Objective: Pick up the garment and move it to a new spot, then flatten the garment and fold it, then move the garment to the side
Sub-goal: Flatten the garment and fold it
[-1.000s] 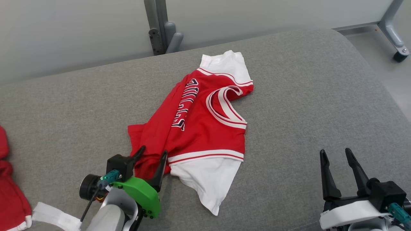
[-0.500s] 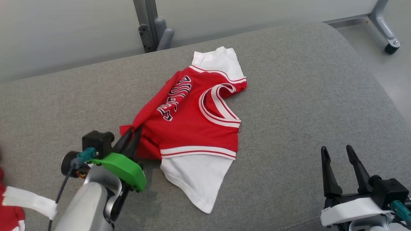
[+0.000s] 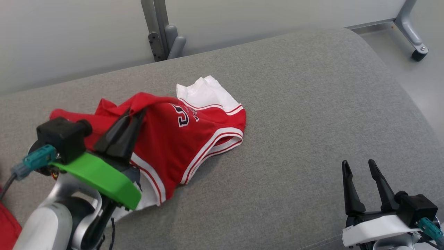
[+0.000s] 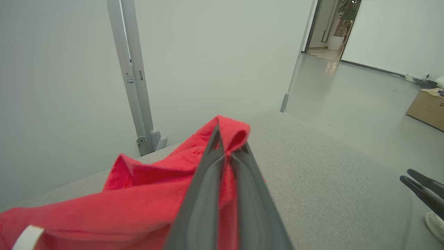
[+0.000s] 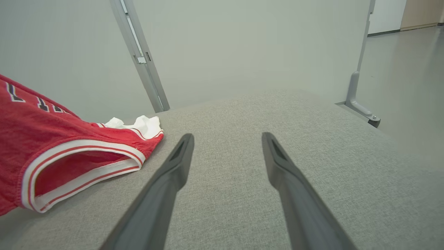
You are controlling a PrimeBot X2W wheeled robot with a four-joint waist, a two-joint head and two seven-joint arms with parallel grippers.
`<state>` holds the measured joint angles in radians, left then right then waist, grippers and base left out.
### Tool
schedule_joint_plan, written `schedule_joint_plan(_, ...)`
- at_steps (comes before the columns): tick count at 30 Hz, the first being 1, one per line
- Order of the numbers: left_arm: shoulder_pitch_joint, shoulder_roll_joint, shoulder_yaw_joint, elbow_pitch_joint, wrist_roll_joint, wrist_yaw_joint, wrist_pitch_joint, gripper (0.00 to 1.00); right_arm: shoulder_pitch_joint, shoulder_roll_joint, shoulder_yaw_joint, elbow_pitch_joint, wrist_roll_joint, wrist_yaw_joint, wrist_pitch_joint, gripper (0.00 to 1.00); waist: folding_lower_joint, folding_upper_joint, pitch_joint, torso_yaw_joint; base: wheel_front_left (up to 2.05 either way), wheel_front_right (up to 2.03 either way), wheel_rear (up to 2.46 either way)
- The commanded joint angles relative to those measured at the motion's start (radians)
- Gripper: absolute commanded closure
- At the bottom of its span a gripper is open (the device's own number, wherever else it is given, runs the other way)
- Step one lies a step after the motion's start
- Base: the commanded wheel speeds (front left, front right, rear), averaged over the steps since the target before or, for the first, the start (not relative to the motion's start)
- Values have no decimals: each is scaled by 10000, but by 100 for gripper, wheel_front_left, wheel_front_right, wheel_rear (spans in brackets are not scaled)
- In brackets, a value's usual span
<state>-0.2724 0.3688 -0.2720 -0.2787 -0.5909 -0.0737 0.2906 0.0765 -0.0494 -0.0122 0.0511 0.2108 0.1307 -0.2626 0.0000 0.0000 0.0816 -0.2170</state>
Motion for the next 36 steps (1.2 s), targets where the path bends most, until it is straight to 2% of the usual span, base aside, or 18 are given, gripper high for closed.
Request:
schedule_joint_plan(1, 288, 77, -38, -280, -93, 123, 131, 100, -37, -24, 6, 23, 80, 1, -34, 0, 0, 0, 57, -61, 0, 0, 0)
schedule_joint_plan(4, 966, -21, -413, -938, -33, 363, 478, 100, -7, -22, 35, 63, 179, 1, -34, 0, 0, 0, 181, -82, 0, 0, 0)
schedule_joint_plan(8, 1468, -640, -1394, -621, 164, 440, 437, 100, -210, -22, 82, 106, 263, 1, -34, 0, 0, 0, 448, -45, 0, 0, 0)
schedule_joint_plan(16, 692, -2354, -3255, 2084, 649, -50, -390, 100, -597, -23, 247, 133, 83, 2, -34, 0, 0, 0, 862, -57, 0, 0, 0)
schedule_joint_plan(23, -237, -2868, -3609, 4383, 812, -217, -1322, 100, -676, -26, 333, 149, -68, 1, -34, 0, 0, 0, 1031, -238, 0, 0, 0)
schedule_joint_plan(24, -297, -2889, -3618, 4557, 789, -226, -1411, 96, -651, -23, 335, 145, -74, 1, -32, 0, 0, 0, 1026, -257, 0, 0, 0)
schedule_joint_plan(28, -464, -2999, -3784, 4919, 662, -249, -1518, 60, -497, -25, 291, 154, -129, 1, -34, 0, 0, 0, 942, -284, 0, 0, 0)
schedule_joint_plan(33, -454, -3020, -3866, 4812, 528, -228, -1430, 44, -436, -23, 259, 164, -34, 1, -34, 0, 0, 0, 830, -251, 0, 0, 0)
schedule_joint_plan(36, -458, -3024, -3939, 4485, 515, -155, -1246, 24, -466, -25, 313, 153, 39, 1, -34, 0, 0, 0, 830, -189, 0, 0, 0)
